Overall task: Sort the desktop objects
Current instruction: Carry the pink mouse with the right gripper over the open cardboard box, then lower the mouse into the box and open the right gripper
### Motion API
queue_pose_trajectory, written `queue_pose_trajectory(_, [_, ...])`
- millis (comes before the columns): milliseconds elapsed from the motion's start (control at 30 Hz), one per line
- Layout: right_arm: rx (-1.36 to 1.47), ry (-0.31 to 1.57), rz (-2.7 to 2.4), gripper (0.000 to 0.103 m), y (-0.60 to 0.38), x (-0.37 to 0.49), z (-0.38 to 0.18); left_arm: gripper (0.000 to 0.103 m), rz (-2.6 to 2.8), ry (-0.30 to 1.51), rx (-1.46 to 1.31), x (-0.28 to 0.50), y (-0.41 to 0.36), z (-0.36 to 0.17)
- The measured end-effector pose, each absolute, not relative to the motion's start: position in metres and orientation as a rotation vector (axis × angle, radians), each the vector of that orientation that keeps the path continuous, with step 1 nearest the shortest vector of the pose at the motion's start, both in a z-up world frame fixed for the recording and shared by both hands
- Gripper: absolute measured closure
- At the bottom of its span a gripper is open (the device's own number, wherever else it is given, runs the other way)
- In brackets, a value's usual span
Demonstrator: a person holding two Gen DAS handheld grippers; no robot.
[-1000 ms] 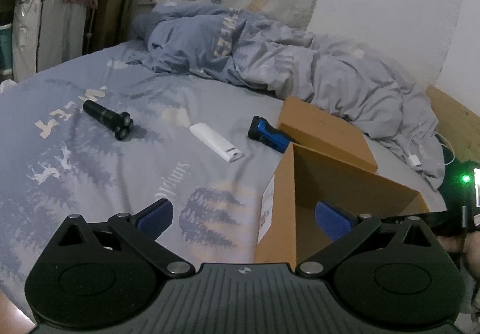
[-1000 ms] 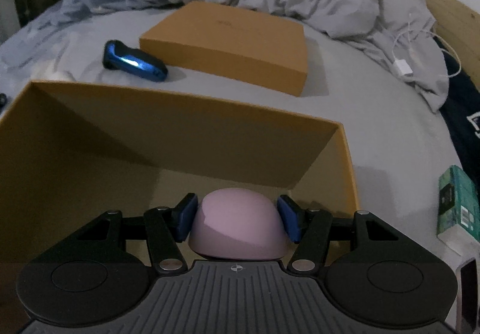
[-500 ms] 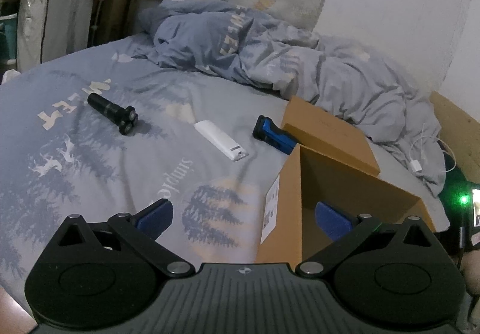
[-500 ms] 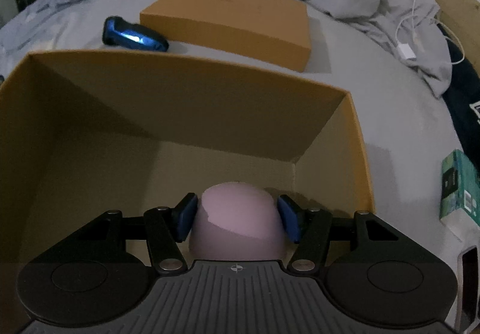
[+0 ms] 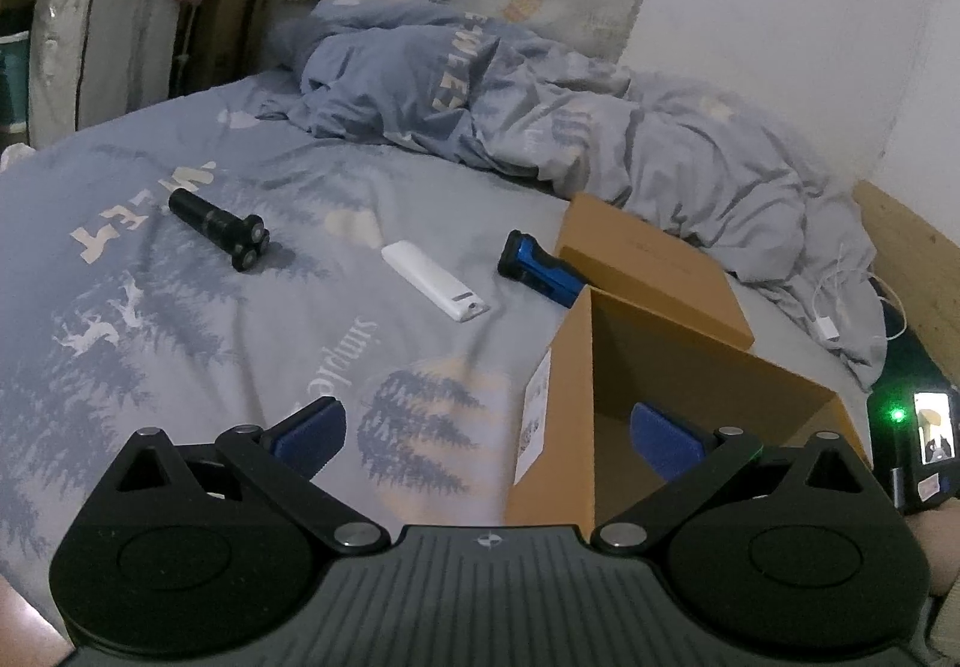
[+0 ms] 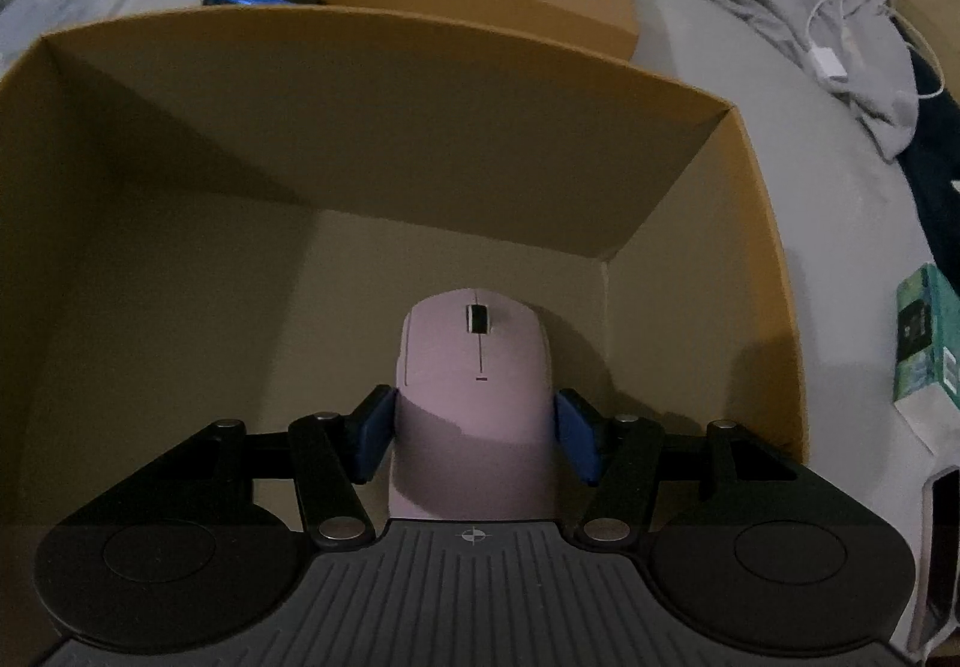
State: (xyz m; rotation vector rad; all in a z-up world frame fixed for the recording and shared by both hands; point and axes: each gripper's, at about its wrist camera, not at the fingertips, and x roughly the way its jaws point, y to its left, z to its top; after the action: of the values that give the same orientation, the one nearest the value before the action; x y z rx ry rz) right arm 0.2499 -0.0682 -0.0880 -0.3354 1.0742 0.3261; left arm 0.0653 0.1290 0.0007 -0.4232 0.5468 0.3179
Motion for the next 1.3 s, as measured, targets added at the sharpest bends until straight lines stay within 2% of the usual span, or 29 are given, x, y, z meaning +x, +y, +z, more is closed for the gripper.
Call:
queue_pose_trajectory(700, [-0.375, 1.118, 0.319, 0.039, -0.065, 0.252, -0.095, 0.0, 0.32, 0.544, -0.412, 0.066, 0.131, -0.002])
queue_pose_trajectory(1100, [-0.374, 1.032, 0.371, 0.009, -0.064, 0.229, -0.064, 0.0, 0.297, 0.529, -0.355, 0.066, 0.123, 0.0])
queue_pose_trajectory(1300, [-0.317, 0.96, 0.395, 0.003, -0.083, 0.209, -0.034, 0.0, 0.28, 0.506, -0.343, 0.063, 0.12, 0.007])
